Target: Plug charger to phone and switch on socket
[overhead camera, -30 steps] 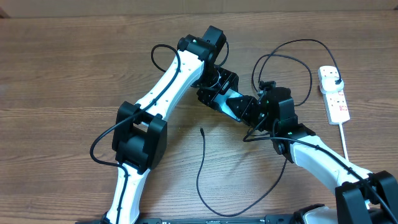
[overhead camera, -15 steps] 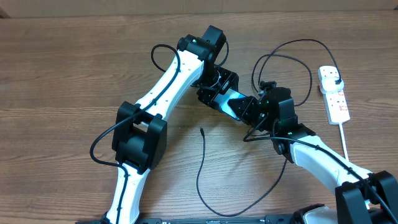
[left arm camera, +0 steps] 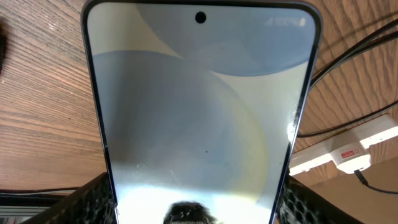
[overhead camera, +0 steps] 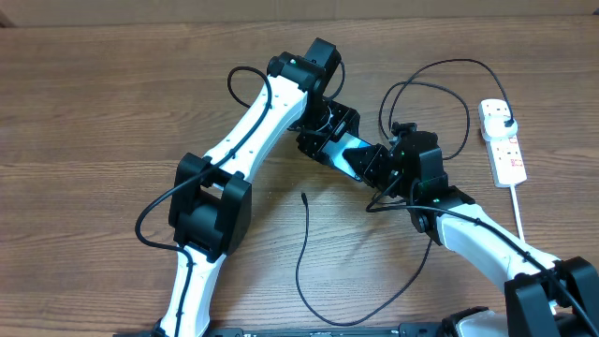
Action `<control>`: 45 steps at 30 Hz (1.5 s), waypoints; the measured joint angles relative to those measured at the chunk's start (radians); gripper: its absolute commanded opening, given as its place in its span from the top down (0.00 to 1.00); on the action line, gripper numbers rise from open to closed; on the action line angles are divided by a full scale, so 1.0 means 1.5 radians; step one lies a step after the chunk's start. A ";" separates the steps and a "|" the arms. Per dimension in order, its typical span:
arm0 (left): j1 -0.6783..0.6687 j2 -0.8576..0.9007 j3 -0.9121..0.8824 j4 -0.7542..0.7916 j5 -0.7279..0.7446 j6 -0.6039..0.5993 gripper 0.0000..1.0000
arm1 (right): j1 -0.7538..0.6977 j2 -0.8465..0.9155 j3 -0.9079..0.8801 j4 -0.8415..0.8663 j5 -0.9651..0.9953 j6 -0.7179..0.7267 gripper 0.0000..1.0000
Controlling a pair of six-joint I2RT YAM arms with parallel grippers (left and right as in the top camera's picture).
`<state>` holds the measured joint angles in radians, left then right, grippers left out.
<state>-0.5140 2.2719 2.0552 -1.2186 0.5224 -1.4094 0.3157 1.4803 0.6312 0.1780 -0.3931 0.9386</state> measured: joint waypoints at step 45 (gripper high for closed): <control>0.156 -0.213 0.011 -0.025 -0.032 0.192 0.00 | -0.006 0.007 -0.001 0.252 -0.117 0.722 0.96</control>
<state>-0.2798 1.9526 2.0720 -1.2560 0.4740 -1.1217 0.3073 1.4906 0.6300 0.5556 -0.5682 2.0212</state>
